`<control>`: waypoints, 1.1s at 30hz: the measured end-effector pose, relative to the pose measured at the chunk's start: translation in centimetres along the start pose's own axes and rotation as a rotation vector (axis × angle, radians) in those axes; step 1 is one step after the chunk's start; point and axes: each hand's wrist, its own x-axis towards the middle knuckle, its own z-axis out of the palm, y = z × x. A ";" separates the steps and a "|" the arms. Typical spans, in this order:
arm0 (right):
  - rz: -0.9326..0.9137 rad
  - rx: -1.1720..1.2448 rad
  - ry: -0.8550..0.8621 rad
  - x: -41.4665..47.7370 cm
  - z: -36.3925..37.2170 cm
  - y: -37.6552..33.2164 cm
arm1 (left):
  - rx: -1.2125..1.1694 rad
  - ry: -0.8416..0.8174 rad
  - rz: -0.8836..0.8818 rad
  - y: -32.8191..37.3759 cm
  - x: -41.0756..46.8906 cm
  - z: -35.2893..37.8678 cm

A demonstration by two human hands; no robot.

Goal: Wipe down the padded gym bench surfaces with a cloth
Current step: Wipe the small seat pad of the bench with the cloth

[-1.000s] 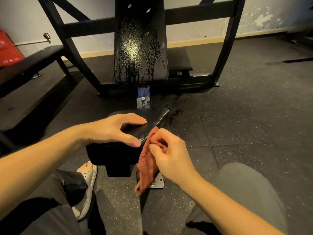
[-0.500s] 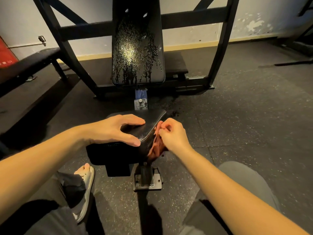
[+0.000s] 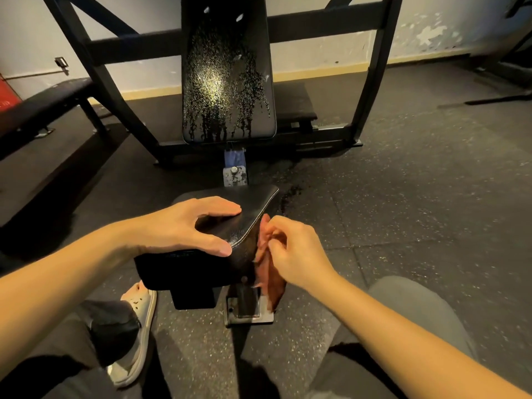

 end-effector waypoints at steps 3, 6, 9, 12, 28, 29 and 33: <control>0.259 0.027 0.054 5.3 0.2 2.4 | -0.009 0.006 0.003 0.3 0.0 0.1; 0.537 0.168 0.137 9.3 0.7 6.0 | -0.011 -0.004 -0.018 0.2 -0.1 0.0; 0.664 0.420 0.153 10.9 0.7 7.0 | -0.016 -0.013 -0.033 0.0 -0.1 -0.1; 0.768 0.590 0.084 11.7 0.7 6.5 | -0.013 -0.010 -0.029 0.1 -0.1 -0.1; -0.029 0.243 -0.184 -1.6 -0.8 -0.9 | 0.009 -0.004 -0.016 0.2 -0.1 -0.2; 0.015 0.230 -0.140 -0.8 -1.0 -0.2 | 0.006 -0.002 -0.012 0.3 -0.1 -0.2; 0.274 0.257 0.080 4.1 -0.6 1.5 | -0.017 -0.002 -0.015 0.3 -0.2 -0.1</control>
